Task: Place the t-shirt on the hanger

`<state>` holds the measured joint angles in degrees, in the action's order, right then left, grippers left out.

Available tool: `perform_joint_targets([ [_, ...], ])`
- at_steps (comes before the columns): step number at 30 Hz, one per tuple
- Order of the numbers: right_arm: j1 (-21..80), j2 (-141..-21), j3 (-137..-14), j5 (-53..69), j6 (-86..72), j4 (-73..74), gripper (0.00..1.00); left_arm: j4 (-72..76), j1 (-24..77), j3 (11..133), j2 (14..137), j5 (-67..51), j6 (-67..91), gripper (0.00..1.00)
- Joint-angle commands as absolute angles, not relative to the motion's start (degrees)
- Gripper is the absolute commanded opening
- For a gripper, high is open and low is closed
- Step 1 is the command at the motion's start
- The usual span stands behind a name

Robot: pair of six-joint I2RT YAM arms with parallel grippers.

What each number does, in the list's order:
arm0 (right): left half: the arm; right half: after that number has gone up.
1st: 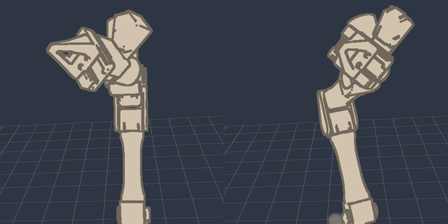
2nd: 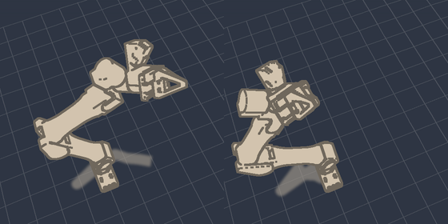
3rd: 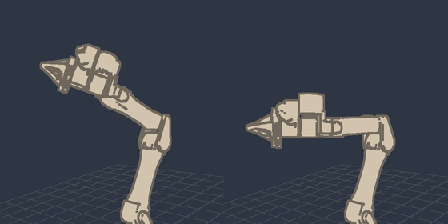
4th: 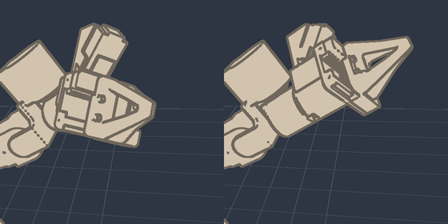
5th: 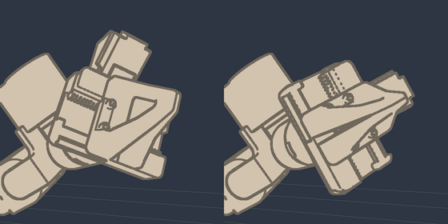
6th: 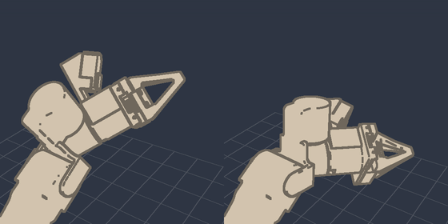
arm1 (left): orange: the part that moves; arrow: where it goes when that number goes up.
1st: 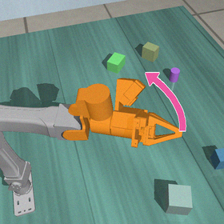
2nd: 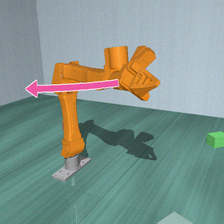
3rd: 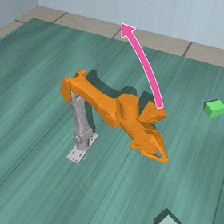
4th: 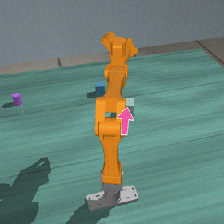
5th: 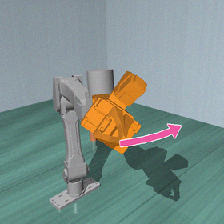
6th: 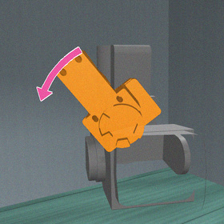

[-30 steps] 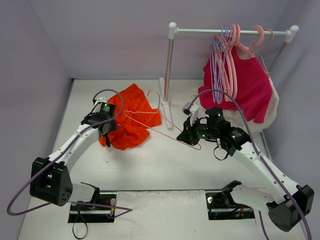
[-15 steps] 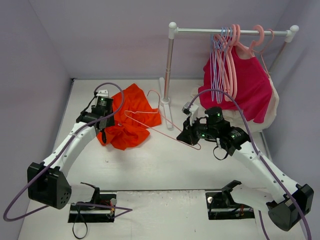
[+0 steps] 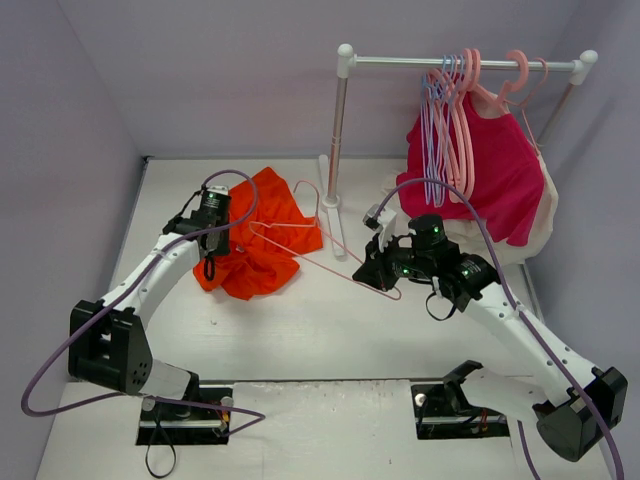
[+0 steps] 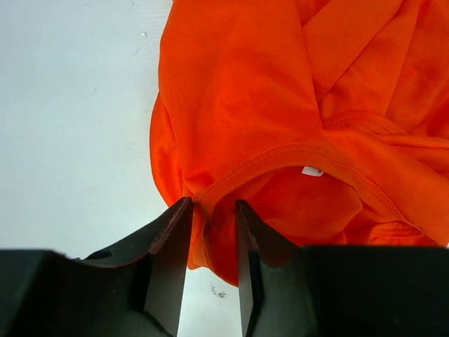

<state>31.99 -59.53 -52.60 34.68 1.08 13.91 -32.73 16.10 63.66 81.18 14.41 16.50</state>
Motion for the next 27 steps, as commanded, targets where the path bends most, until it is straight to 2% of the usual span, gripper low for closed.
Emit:
perform_joint_targets([
  [1, 32.4, -59.3, -53.2, 34.5, 0.4, 9.8, 0.0, -31.6, 15.6, 66.7, 80.7, 15.6, 14.8, 0.25],
  [5, 32.5, -59.3, -53.1, 34.4, 0.3, 9.8, 0.0, -31.9, 15.1, 67.4, 80.0, 15.4, 14.1, 0.22],
  [27, 33.6, -60.4, -53.4, 33.5, 0.4, 9.8, 0.0, -32.7, 14.1, 67.3, 82.0, 12.5, 11.5, 0.2],
])
